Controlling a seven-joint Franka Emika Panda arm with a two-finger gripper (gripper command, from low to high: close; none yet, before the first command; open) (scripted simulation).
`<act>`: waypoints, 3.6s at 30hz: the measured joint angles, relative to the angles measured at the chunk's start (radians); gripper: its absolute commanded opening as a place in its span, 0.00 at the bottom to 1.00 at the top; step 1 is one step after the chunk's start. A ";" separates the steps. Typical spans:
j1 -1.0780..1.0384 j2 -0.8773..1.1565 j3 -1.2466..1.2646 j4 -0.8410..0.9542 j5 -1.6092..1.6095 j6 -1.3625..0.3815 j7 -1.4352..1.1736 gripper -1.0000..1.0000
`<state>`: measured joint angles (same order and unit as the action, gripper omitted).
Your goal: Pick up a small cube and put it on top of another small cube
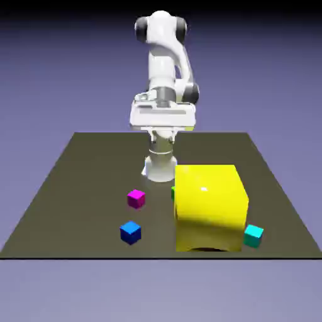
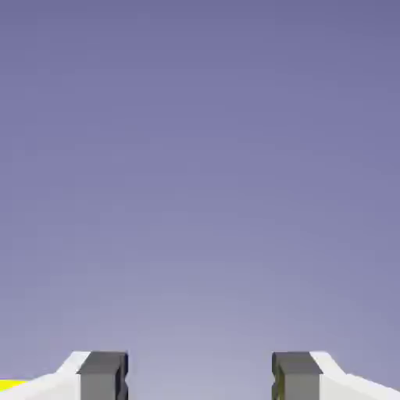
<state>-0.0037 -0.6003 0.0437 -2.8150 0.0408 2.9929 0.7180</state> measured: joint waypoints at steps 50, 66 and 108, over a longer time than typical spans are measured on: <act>-0.588 -1.162 1.750 -0.188 1.639 -1.685 -0.865 0.50; -0.578 -1.162 1.790 -0.187 1.680 -1.681 -0.856 0.00; -1.244 -0.340 1.743 0.789 0.731 -0.998 -1.029 0.00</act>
<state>-1.2480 -0.9404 1.7870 -2.0255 0.7720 1.9951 -0.3113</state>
